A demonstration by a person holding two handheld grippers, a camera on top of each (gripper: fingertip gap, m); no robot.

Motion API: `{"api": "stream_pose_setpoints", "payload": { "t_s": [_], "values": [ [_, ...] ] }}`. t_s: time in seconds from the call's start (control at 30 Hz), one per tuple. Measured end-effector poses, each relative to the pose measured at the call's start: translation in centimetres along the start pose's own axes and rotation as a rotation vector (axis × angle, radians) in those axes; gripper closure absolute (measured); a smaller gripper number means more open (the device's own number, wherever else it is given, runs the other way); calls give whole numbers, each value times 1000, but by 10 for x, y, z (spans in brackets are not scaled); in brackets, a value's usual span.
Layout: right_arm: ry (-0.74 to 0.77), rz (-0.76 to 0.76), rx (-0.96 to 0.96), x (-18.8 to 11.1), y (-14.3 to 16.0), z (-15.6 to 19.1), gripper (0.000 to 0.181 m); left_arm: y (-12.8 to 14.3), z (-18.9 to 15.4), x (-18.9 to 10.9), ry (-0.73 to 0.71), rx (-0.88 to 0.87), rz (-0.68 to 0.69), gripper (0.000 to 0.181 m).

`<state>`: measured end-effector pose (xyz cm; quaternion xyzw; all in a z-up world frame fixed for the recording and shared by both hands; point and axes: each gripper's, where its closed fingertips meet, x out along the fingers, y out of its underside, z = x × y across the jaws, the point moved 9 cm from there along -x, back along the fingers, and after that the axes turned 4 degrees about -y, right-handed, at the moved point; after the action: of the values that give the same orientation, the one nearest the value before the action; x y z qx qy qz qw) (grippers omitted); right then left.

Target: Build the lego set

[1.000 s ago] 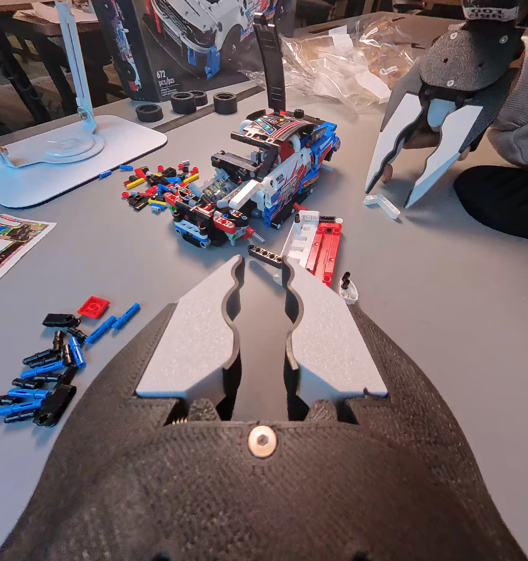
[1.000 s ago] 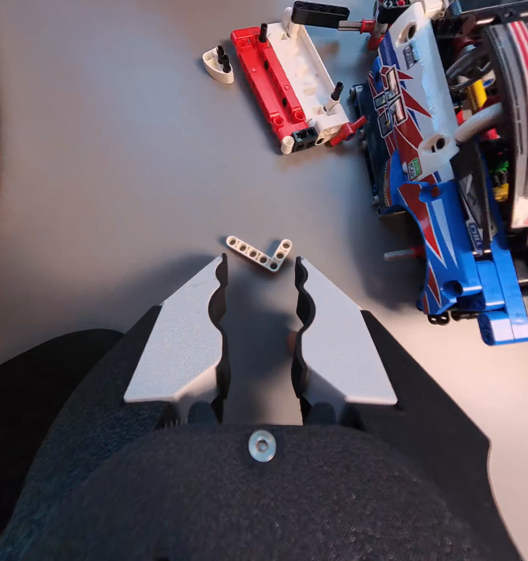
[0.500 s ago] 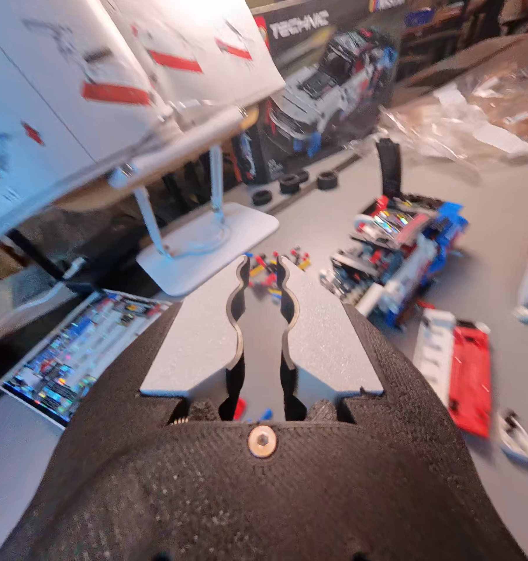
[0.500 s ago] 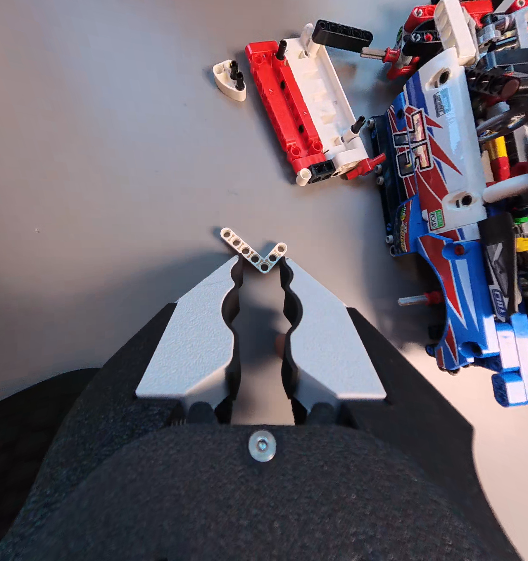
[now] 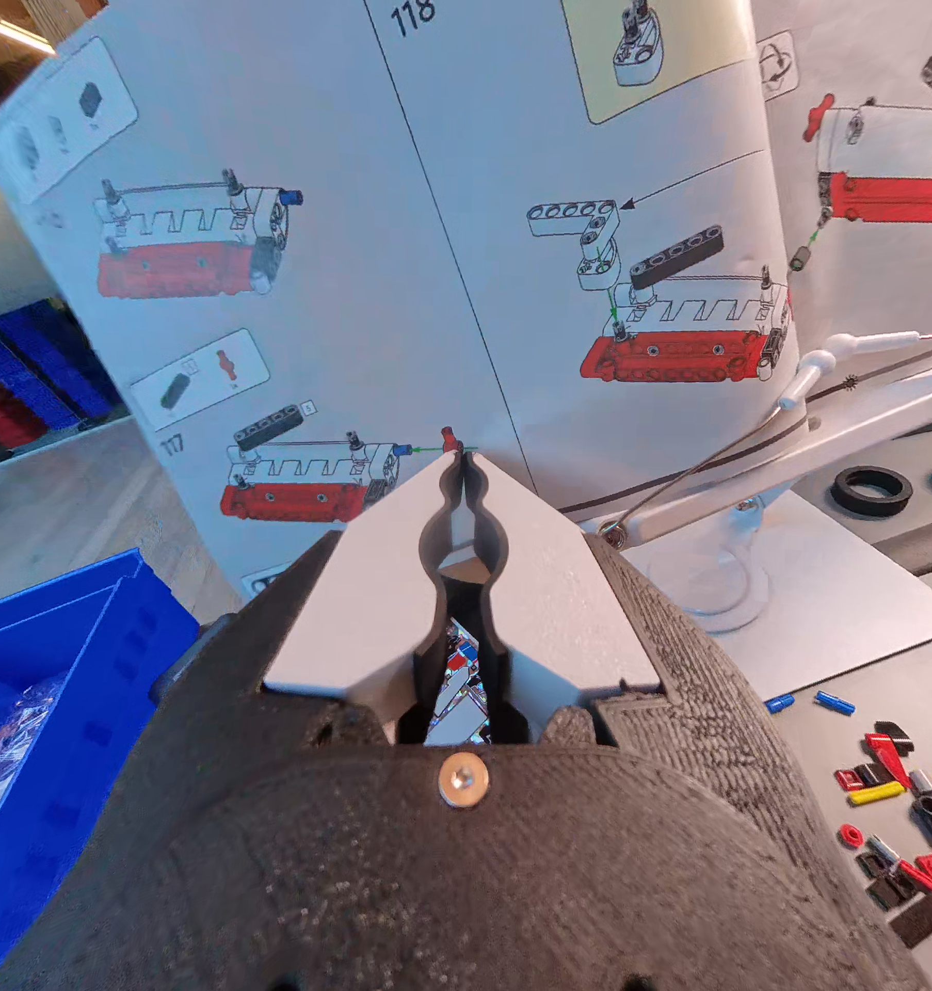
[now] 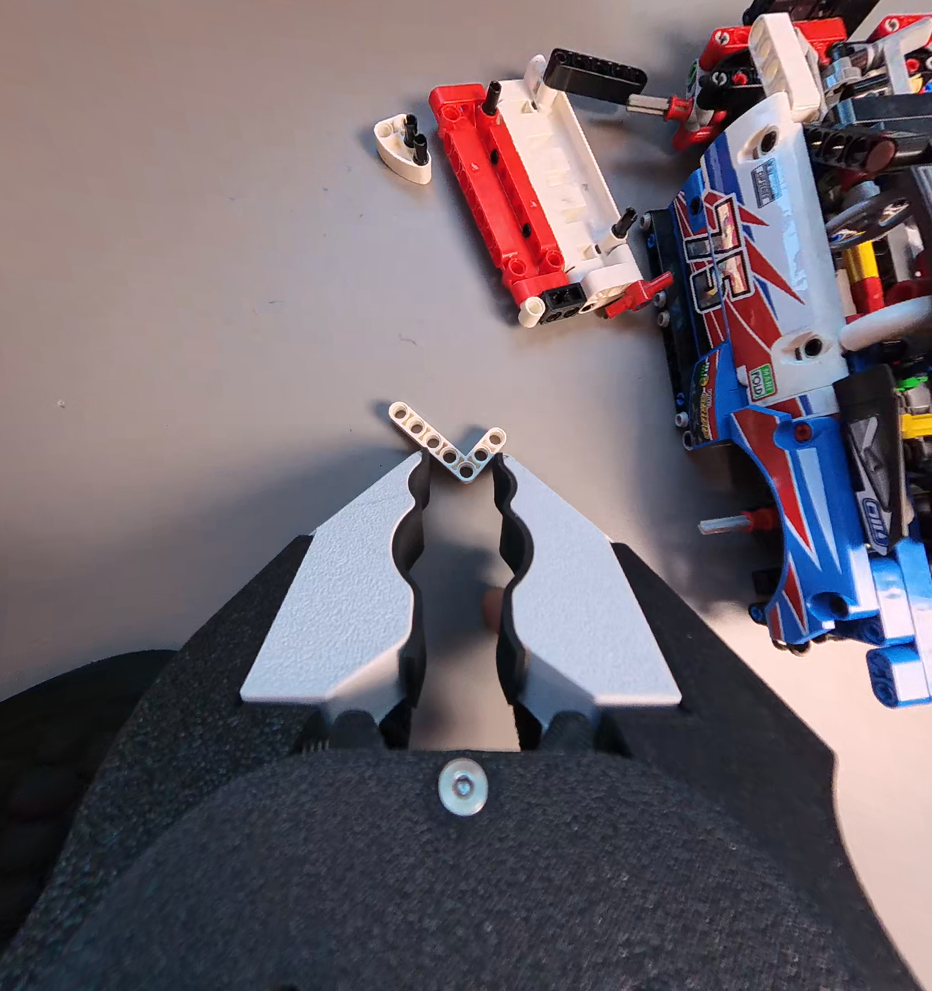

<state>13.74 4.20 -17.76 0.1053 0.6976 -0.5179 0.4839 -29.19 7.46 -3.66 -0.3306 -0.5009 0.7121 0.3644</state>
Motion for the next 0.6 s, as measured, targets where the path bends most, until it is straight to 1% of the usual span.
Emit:
{"api": "stream_pose_setpoints", "payload": {
  "t_s": [0.07, 0.13, 0.2, 0.27, 0.33, 0.43, 0.5, 0.6],
  "values": [
    [3, 2, -6, 0, 0, 0, 161, -1, 4, 7, 1, -4, 30, 181],
    [5, 3, -8, 0, 0, 1, 161, -5, 6, 7, 6, -6, 41, 181],
    [5, 1, -11, 0, 0, 1, 161, -12, 5, -7, 27, -22, -21, 181],
    [4, -3, -9, 0, 1, 1, 161, -16, -4, -29, 115, -86, -83, 181],
    [2, -5, -9, 0, 1, 0, 161, -16, -24, -61, 276, -139, -127, 179],
    [3, -6, -20, 0, 0, 0, 163, 3, -69, -120, 567, -87, -116, 176],
    [14, -17, -51, 0, -1, 0, 163, 24, -102, -162, 774, -16, -62, 171],
    [7, -72, -69, 0, -6, 0, 163, 59, -141, -216, 1029, 68, 98, 159]
  ]
}}
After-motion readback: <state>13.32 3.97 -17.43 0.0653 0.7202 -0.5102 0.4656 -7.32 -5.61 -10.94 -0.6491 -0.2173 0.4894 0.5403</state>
